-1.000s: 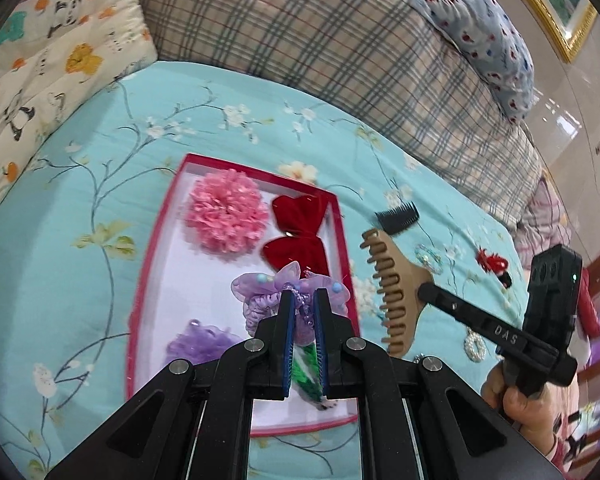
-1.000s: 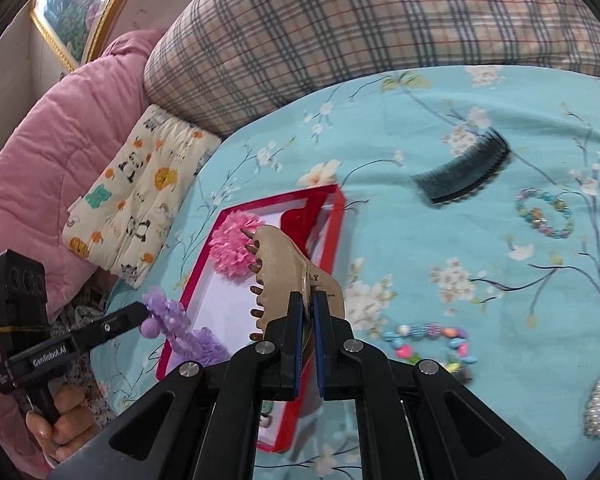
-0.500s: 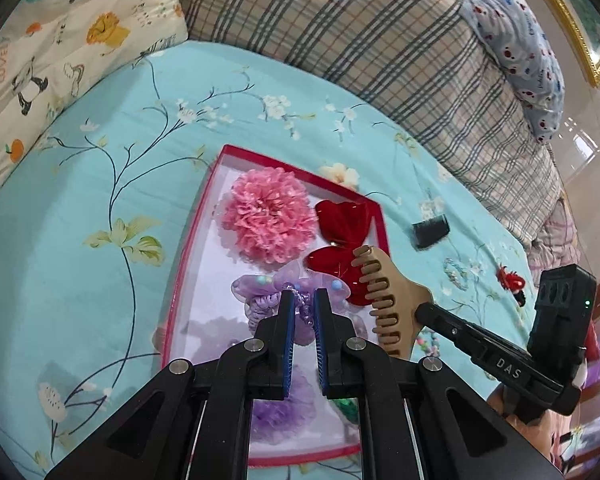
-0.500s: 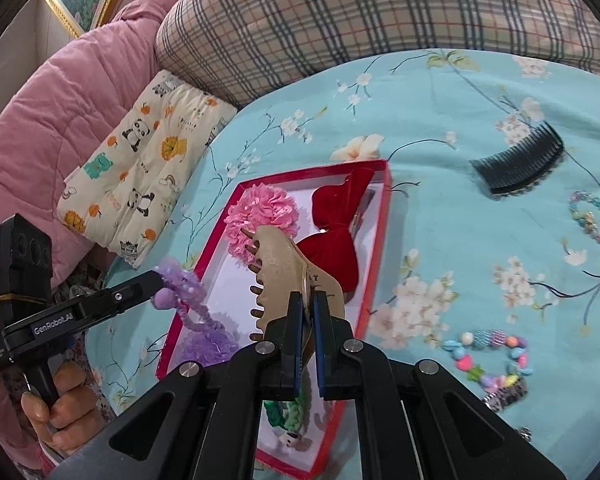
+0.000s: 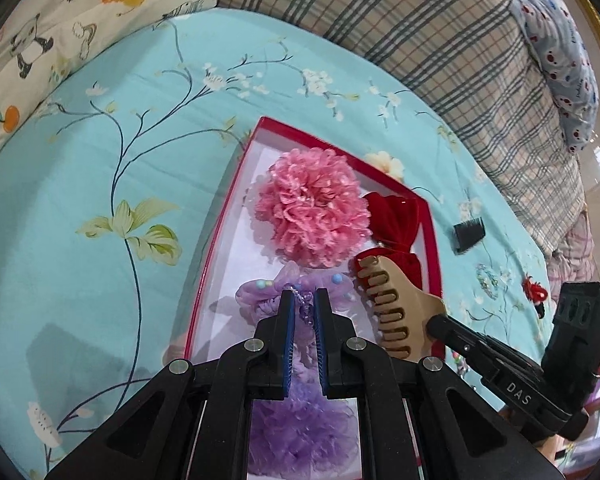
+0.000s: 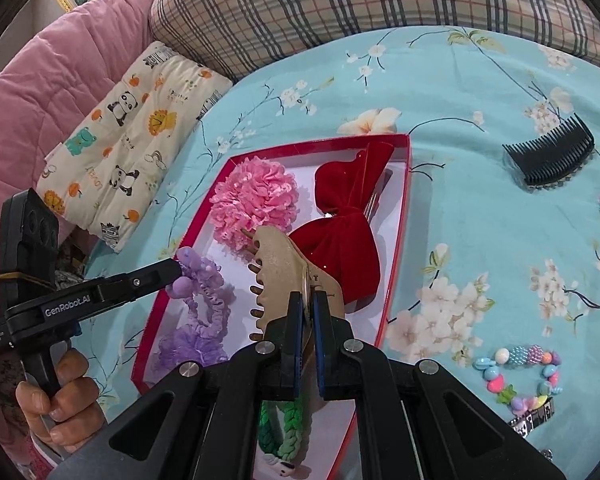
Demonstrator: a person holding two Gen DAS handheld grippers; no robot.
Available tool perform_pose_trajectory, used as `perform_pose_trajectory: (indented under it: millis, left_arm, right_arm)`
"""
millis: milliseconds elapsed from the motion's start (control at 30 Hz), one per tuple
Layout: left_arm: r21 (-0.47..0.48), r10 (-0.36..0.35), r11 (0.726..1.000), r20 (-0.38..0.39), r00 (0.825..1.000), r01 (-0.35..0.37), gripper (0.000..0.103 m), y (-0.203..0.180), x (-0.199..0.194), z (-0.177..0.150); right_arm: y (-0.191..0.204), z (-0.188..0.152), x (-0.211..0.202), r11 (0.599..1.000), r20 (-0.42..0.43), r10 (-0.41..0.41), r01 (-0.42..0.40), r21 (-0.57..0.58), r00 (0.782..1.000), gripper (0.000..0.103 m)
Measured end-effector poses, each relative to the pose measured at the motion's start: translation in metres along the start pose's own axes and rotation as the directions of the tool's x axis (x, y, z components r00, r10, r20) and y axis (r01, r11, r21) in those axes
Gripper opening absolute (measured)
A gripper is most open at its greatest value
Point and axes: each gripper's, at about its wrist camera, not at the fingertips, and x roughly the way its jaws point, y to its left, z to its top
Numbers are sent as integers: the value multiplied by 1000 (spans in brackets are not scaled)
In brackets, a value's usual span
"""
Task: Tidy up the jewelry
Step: 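Carry the lilac scrunchie and tan claw clip into the box and release both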
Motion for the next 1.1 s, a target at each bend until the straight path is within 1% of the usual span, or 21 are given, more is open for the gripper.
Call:
perform_pose_trajectory:
  millis: [133, 300, 333, 400, 533, 600, 667, 733, 833, 900, 933, 967, 1033, 1100]
  left_arm:
    - [-8, 10, 1000, -12, 1000, -10, 9, 2, 11, 0]
    - [-14, 12, 1000, -16, 1000, -12, 12, 2, 15, 1]
    - [-16, 9, 1000, -17, 1000, -10, 12, 3, 15, 0]
    - [-16, 10, 1000, -17, 1000, -10, 12, 2, 14, 0]
    - [-21, 9, 1000, -23, 1000, -9, 14, 2, 13, -1]
    - [-26, 5, 1000, -23, 1000, -5, 17, 3, 11, -1]
    - [-31, 1, 1000, -16, 1000, -1, 25, 3, 7, -1]
    - [-29, 7, 1000, -11, 1000, -7, 26, 3, 4, -1]
    - [-30, 5, 1000, -8, 1000, -5, 27, 1, 0, -2]
    - [-25, 8, 1000, -6, 1000, -8, 29, 0, -3, -3]
    - [-24, 8, 1000, -7, 1000, -8, 33, 0, -4, -4]
    - [-25, 9, 1000, -9, 1000, -9, 40, -1, -6, -5]
    - [-21, 18, 1000, -4, 1000, -18, 49, -3, -11, -8]
    - [-9, 33, 999, 3, 999, -33, 51, -6, -17, -10]
  right_arm:
    - [0, 1, 5, 1000, -7, -15, 15, -14, 1000, 4]
    - [3, 2, 6, 999, -9, -28, 28, -32, 1000, 5]
    - [4, 2, 7, 999, -13, -27, 26, -34, 1000, 5]
    - [2, 2, 6, 999, -16, -20, 20, -28, 1000, 10]
    - [0, 1, 6, 1000, -20, -9, 8, -10, 1000, 10]
    - [1, 1, 5, 1000, -21, -9, 9, -8, 1000, 10]
    - [1, 1, 3, 1000, -21, -4, 3, -6, 1000, 10]
    - [1, 0, 0, 1000, -18, 0, 0, 0, 1000, 12]
    - [0, 1, -7, 1000, -7, 12, -12, 17, 1000, 19]
    - [-1, 0, -12, 1000, 0, 13, -13, 21, 1000, 20]
    - [-1, 0, -14, 1000, 2, 14, -14, 21, 1000, 20]
    - [-1, 0, -17, 1000, 4, 16, -16, 22, 1000, 20]
    - [-1, -2, -23, 1000, 11, 20, -20, 24, 1000, 20]
    - [-2, -4, -29, 1000, 17, 16, -17, 23, 1000, 21]
